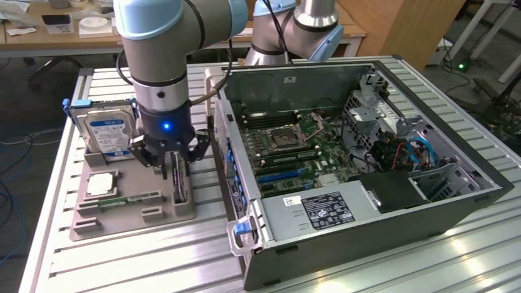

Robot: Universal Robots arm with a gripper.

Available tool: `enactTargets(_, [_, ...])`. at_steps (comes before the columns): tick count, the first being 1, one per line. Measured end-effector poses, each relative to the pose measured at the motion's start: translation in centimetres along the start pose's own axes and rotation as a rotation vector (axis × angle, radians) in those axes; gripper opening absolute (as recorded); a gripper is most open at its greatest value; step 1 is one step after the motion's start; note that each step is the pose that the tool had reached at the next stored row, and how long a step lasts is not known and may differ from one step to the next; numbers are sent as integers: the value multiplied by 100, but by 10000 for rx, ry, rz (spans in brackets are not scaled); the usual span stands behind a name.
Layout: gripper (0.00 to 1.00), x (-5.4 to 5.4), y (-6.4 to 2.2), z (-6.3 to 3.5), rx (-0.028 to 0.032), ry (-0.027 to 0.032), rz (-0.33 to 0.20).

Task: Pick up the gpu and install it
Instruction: 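Pick up the gpu and move the gpu toward the slot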

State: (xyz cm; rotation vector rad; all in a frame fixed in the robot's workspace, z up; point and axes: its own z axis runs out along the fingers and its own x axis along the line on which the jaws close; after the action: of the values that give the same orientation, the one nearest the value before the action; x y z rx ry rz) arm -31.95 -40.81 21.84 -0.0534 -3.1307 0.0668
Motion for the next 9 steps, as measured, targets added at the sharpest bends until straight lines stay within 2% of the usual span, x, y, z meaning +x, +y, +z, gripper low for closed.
enactTargets(2, [51, 0, 0, 0, 0, 0, 1])
enactTargets(3, [44, 0, 0, 0, 0, 0, 0])
enactTargets(9, [43, -9, 0, 0, 3, 0, 0])
